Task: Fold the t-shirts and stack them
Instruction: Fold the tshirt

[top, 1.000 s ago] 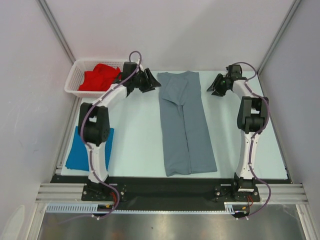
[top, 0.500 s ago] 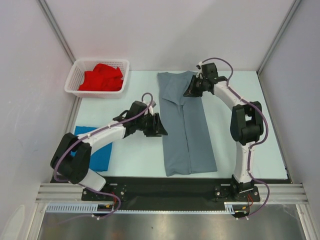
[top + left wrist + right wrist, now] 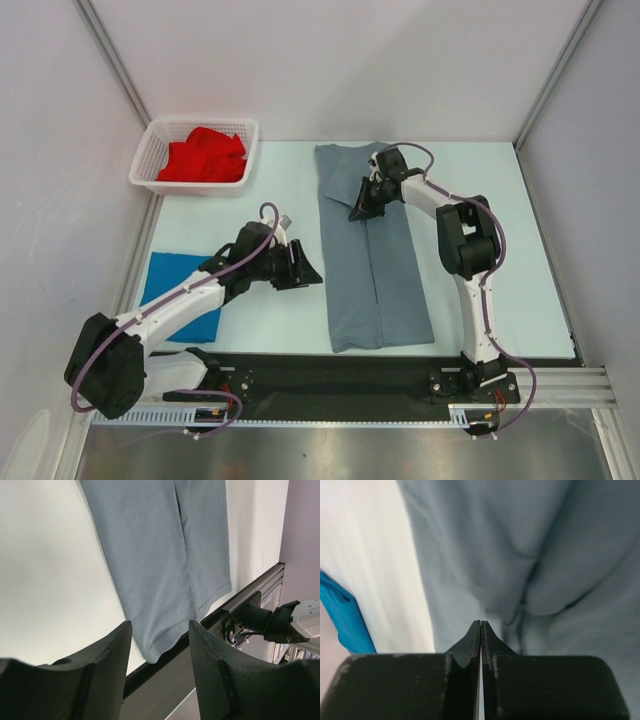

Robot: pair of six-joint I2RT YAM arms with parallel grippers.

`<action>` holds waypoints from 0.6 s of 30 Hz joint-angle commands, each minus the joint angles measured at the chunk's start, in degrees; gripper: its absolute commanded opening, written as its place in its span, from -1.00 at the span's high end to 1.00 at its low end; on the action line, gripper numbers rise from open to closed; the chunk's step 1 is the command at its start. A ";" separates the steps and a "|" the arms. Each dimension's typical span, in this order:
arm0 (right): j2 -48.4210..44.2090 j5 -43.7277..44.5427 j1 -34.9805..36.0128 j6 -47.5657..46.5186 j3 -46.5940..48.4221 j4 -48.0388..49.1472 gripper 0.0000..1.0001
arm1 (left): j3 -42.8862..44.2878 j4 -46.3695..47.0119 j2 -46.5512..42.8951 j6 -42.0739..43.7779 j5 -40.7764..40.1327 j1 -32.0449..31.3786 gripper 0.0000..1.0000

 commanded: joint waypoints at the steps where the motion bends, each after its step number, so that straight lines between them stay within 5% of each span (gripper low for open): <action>1: 0.81 0.13 -2.27 0.42 1.83 1.14 1.00 | -0.40 -1.28 -1.58 -1.03 -0.84 -0.62 -0.11; 18: -0.06 -3.21 -7.02 -4.94 -4.23 2.90 1.00 | -0.13 -3.82 3.34 -0.33 0.48 -3.70 -0.23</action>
